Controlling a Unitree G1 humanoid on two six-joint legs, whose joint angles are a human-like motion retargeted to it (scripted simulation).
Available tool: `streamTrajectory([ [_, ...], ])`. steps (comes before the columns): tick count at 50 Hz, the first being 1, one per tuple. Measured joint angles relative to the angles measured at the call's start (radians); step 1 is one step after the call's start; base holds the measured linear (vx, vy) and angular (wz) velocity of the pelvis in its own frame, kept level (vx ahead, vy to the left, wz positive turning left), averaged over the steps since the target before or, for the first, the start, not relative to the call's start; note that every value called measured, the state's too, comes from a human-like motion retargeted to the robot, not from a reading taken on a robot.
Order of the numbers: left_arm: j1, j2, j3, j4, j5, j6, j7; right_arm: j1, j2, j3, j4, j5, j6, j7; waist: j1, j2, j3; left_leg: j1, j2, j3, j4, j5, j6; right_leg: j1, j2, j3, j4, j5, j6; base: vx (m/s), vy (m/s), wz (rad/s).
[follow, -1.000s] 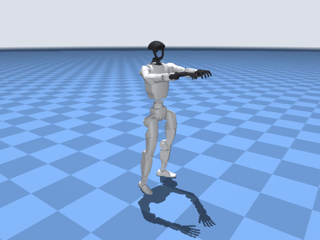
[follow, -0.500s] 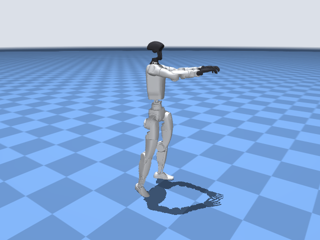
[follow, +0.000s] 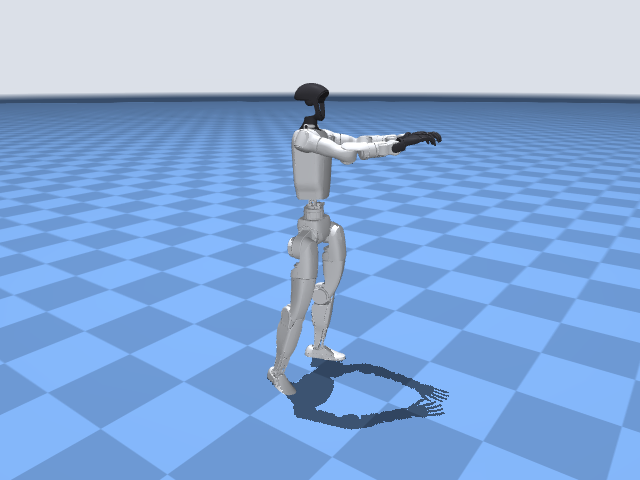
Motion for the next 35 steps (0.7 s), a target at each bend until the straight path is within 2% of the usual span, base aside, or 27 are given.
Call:
streamTrajectory([
  [7,0.027,-0.016,-0.076,0.022,0.008,-0.017,-0.047,0.017,-0.096,-0.047,-0.143,0.011,-0.009,-0.061,-0.063,0.009,-0.001,0.016,0.007,0.073,0.010,-0.015,0.005,-0.011,0.006,0.050,-0.021,0.009,0.001,0.00,0.00,-0.54],
  [11,0.012,-0.022,-0.060,0.015,0.013,-0.012,-0.021,0.058,-0.144,-0.012,-0.191,-0.007,-0.019,-0.008,-0.098,0.015,0.000,0.028,0.015,0.120,0.013,-0.022,0.005,-0.011,0.016,0.079,-0.050,0.023,0.002,0.00,-0.02,-0.61],
  [17,-0.012,-0.031,-0.004,-0.012,-0.018,0.006,0.012,0.092,-0.166,-0.013,-0.168,-0.023,-0.014,0.077,-0.148,0.031,0.003,0.048,0.027,0.185,0.013,-0.030,0.008,-0.021,0.028,0.118,-0.063,0.035,0.007,0.00,-0.04,-0.57],
  [27,0.021,-0.093,-0.069,0.005,-0.005,0.006,-0.051,0.047,-0.241,-0.066,-0.189,0.000,0.004,0.017,-0.224,0.049,0.006,0.078,0.040,0.254,0.011,-0.035,0.016,-0.058,0.032,0.161,-0.009,0.017,0.013,0.02,-0.06,-0.37],
  [35,-0.038,-0.122,0.006,0.004,-0.040,0.026,0.034,0.081,-0.245,-0.027,-0.125,-0.022,-0.002,0.070,-0.282,0.071,0.006,0.101,0.052,0.285,0.011,-0.036,0.016,-0.048,0.046,0.178,-0.018,0.018,0.012,0.04,-0.06,-0.21],
])
